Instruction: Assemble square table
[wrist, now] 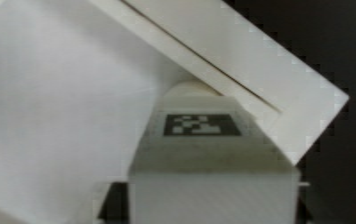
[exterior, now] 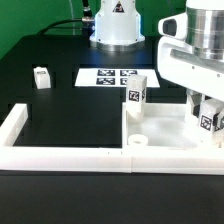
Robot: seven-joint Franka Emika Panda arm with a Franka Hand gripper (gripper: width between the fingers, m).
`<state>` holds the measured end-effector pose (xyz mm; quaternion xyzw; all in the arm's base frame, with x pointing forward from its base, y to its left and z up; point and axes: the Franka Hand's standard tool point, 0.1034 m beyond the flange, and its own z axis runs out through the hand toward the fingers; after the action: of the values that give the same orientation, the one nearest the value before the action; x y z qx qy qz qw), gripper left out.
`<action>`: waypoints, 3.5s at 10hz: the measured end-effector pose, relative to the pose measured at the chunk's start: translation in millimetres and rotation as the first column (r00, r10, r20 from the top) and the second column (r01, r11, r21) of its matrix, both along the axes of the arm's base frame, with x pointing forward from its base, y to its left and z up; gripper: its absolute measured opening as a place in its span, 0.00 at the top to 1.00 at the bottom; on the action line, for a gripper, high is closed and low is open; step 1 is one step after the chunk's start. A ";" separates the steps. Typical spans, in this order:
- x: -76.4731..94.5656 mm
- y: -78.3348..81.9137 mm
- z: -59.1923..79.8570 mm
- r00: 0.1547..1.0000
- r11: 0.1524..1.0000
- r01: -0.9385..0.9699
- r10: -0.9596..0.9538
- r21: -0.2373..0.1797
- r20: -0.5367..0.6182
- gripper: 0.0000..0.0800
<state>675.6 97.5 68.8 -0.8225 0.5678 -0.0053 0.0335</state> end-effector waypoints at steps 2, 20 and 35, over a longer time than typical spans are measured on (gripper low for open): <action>-0.2 0.2 -1.1 0.935 0.935 0.355 -0.354 0.024 -0.022 0.64; 5.0 11.4 6.1 0.917 0.910 -0.384 0.396 -0.157 0.051 0.31; 0.7 9.4 2.2 0.957 0.965 0.259 -0.262 0.047 0.123 0.28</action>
Offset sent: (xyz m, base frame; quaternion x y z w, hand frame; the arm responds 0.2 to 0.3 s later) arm 0.0111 0.0308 -0.0041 0.1245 -0.0060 0.5043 0.8545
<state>676.3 106.9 71.0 -0.7379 0.6678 -0.0538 0.0813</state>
